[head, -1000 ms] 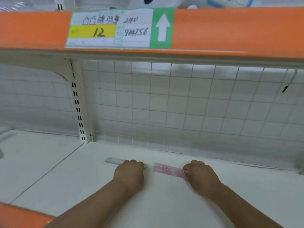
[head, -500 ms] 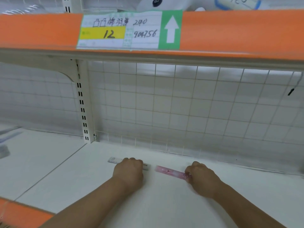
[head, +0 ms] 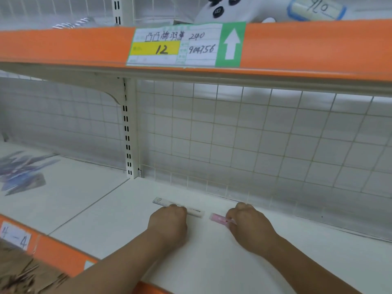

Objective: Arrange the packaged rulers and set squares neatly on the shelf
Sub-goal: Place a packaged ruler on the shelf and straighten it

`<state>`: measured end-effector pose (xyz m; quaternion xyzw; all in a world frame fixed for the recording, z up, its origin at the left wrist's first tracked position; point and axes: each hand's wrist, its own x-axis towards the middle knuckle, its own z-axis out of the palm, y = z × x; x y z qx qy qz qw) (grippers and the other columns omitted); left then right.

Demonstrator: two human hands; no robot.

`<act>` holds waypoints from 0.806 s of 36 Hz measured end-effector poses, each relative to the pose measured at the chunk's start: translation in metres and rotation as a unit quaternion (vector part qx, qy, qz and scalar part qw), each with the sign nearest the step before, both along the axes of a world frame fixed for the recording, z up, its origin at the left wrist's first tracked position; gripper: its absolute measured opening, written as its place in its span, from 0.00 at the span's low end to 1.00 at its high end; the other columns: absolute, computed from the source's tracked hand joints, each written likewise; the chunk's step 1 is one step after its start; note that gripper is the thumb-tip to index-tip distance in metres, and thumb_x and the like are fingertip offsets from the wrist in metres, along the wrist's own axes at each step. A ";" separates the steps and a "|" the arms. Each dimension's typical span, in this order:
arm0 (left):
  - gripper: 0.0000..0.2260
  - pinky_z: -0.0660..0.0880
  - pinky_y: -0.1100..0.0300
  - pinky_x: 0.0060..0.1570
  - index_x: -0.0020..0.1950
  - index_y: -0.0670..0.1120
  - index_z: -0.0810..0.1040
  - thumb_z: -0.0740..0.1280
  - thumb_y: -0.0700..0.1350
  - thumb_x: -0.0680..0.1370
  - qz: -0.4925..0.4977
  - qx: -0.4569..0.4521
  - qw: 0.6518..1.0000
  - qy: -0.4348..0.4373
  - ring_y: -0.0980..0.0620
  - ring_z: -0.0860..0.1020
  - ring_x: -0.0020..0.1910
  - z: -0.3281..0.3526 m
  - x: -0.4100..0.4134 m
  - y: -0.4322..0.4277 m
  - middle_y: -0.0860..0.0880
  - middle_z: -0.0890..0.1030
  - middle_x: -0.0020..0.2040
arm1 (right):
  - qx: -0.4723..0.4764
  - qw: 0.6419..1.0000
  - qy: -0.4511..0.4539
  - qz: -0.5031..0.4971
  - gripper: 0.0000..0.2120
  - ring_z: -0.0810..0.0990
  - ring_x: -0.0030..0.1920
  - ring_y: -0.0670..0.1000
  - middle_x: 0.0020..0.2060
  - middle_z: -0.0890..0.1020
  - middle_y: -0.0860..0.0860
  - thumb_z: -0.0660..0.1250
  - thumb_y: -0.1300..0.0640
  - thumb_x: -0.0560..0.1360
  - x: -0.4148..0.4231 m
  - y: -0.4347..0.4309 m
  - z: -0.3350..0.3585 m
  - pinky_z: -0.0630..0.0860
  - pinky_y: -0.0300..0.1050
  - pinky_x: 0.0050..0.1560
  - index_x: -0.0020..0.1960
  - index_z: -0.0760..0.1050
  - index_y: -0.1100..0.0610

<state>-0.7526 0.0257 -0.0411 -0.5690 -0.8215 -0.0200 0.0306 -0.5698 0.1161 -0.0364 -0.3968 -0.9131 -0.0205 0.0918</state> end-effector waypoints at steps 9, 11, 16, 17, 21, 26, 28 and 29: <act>0.08 0.68 0.59 0.43 0.54 0.45 0.73 0.56 0.44 0.80 0.059 0.009 0.998 -0.006 0.47 0.77 0.53 0.003 -0.025 -0.035 0.48 0.76 0.55 | 0.000 0.999 -0.004 0.054 0.14 0.78 0.53 0.53 0.44 0.71 0.49 0.55 0.49 0.81 -0.040 -0.019 0.005 0.67 0.43 0.45 0.53 0.75 0.55; 0.08 0.68 0.59 0.43 0.54 0.45 0.73 0.56 0.44 0.79 0.071 0.013 0.997 -0.007 0.47 0.77 0.53 0.004 -0.034 -0.044 0.47 0.76 0.55 | 0.000 0.998 0.001 0.067 0.14 0.78 0.52 0.53 0.44 0.71 0.49 0.55 0.49 0.81 -0.053 -0.027 0.007 0.67 0.42 0.44 0.54 0.76 0.55; 0.09 0.67 0.60 0.43 0.56 0.45 0.74 0.57 0.43 0.79 0.109 0.020 0.994 -0.005 0.46 0.77 0.55 0.008 -0.065 -0.072 0.47 0.77 0.56 | 0.006 0.995 -0.006 0.099 0.14 0.78 0.53 0.53 0.51 0.78 0.51 0.56 0.48 0.81 -0.095 -0.049 0.013 0.68 0.44 0.45 0.55 0.76 0.55; 0.09 0.66 0.60 0.43 0.56 0.45 0.74 0.57 0.43 0.79 0.115 0.022 0.993 -0.005 0.46 0.77 0.55 0.009 -0.073 -0.079 0.47 0.77 0.56 | 0.008 0.995 -0.008 0.104 0.14 0.78 0.52 0.53 0.52 0.78 0.51 0.56 0.48 0.81 -0.105 -0.053 0.014 0.68 0.44 0.44 0.55 0.76 0.55; 0.09 0.67 0.59 0.44 0.56 0.45 0.74 0.57 0.42 0.79 0.134 0.024 0.991 0.003 0.45 0.76 0.56 0.013 -0.109 -0.111 0.46 0.76 0.57 | 0.008 0.992 -0.008 0.122 0.14 0.78 0.52 0.53 0.51 0.78 0.50 0.56 0.49 0.80 -0.152 -0.075 0.017 0.69 0.44 0.44 0.53 0.75 0.56; 0.07 0.68 0.57 0.43 0.53 0.44 0.74 0.58 0.42 0.78 0.146 0.011 0.989 0.000 0.45 0.77 0.55 0.020 -0.165 -0.158 0.45 0.77 0.55 | 0.005 0.989 0.000 0.149 0.14 0.78 0.52 0.54 0.50 0.78 0.51 0.55 0.49 0.80 -0.217 -0.115 0.016 0.69 0.44 0.44 0.52 0.75 0.56; 0.03 0.68 0.56 0.42 0.48 0.45 0.72 0.59 0.42 0.78 0.141 0.011 0.990 -0.006 0.45 0.77 0.53 0.025 -0.190 -0.178 0.45 0.77 0.53 | 0.000 0.988 0.003 0.155 0.14 0.78 0.51 0.53 0.49 0.78 0.51 0.55 0.48 0.80 -0.242 -0.132 0.016 0.69 0.44 0.44 0.51 0.75 0.56; 0.02 0.69 0.56 0.41 0.45 0.46 0.70 0.59 0.42 0.78 0.136 0.011 0.991 -0.006 0.45 0.77 0.52 0.028 -0.201 -0.188 0.44 0.77 0.52 | -0.004 0.988 0.006 0.156 0.14 0.78 0.50 0.53 0.49 0.78 0.51 0.55 0.48 0.80 -0.254 -0.140 0.016 0.70 0.44 0.44 0.51 0.75 0.56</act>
